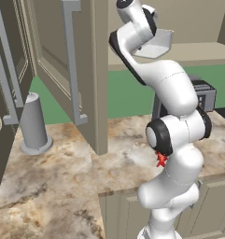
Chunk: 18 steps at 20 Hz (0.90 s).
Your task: Retrieve the tupperware from the cabinet, then place the raw meat into the tupperware to avoid contamination.
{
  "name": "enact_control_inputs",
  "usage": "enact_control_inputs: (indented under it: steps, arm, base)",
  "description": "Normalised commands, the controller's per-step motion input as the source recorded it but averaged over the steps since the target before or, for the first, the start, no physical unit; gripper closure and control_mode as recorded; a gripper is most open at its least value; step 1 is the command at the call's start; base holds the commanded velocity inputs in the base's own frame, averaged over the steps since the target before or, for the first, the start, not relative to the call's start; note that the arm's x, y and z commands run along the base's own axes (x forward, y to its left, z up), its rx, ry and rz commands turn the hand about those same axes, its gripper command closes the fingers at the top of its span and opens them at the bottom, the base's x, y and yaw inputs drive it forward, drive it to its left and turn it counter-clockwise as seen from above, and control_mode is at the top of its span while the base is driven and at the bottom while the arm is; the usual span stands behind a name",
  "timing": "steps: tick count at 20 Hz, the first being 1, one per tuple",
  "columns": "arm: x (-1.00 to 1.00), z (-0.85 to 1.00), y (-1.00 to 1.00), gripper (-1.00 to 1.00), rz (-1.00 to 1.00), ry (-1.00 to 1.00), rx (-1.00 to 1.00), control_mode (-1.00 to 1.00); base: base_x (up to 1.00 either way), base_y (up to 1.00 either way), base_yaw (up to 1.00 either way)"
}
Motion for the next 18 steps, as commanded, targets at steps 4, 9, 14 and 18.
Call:
enact_control_inputs:
  steps: [4,9,14,18]
  arm:
    - [0.0,-0.02,0.0,-1.0,-0.01,0.01,0.0,-1.0]
    - [0.0,-0.14,0.0,-1.0,-0.02,0.03,0.0,-1.0]
    - [0.03,-0.24,-0.08,-1.0,0.0,0.01,0.0,-1.0]
    - [0.06,-0.31,-0.18,-1.0,0.0,0.0,0.0,-1.0]
  base:
    - [0.0,0.0,0.0]
    - [0.0,0.0,0.0]
    - [0.0,0.0,0.0]
    - [0.0,0.0,0.0]
